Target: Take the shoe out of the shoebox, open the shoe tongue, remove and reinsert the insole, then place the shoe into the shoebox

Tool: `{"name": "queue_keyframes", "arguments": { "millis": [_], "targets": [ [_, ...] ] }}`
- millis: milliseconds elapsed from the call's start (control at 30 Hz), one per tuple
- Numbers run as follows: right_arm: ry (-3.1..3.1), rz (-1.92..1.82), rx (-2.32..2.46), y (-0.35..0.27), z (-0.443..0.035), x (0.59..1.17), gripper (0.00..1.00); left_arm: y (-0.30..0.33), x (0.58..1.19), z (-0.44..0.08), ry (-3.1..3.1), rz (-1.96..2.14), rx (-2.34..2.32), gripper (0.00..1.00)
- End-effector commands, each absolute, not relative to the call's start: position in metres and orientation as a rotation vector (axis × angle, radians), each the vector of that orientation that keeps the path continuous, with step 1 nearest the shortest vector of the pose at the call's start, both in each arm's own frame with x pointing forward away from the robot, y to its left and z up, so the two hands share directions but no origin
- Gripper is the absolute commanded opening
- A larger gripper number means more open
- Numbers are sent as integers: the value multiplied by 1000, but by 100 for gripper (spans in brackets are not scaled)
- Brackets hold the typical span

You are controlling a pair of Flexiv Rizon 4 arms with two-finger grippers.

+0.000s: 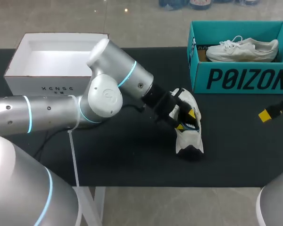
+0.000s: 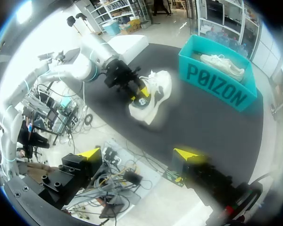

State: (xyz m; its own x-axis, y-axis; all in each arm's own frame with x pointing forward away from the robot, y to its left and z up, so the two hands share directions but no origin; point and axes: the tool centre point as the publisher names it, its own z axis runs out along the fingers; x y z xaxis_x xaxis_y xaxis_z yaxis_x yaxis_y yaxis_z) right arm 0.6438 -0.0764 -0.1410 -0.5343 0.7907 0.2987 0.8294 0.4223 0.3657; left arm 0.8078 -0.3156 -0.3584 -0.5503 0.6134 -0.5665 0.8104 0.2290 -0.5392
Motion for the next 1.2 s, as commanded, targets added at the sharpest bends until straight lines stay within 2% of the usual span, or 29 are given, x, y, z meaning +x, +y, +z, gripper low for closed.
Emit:
{"name": "queue_keyframes", "arguments": {
  "millis": [33,333,533,767,1200],
  "targets": [
    [-2578,-725,-1472,-75,-141,648,100,-300,801,-341,2272,-1192,1335,100],
    [-2578,-725,-1472,-75,-141,648,100,-287,805,-311,2251,-1147,1360,100],
    [-2578,-725,-1472,-75,-141,648,100,-294,805,-298,2369,-1131,1549,100],
    [-2578,-725,-1472,-75,-141,648,100,-296,799,-296,2527,-861,1860,100],
    [-2578,-725,-1472,-75,-141,648,100,-296,799,-296,2527,-861,1860,100]
  ]
}}
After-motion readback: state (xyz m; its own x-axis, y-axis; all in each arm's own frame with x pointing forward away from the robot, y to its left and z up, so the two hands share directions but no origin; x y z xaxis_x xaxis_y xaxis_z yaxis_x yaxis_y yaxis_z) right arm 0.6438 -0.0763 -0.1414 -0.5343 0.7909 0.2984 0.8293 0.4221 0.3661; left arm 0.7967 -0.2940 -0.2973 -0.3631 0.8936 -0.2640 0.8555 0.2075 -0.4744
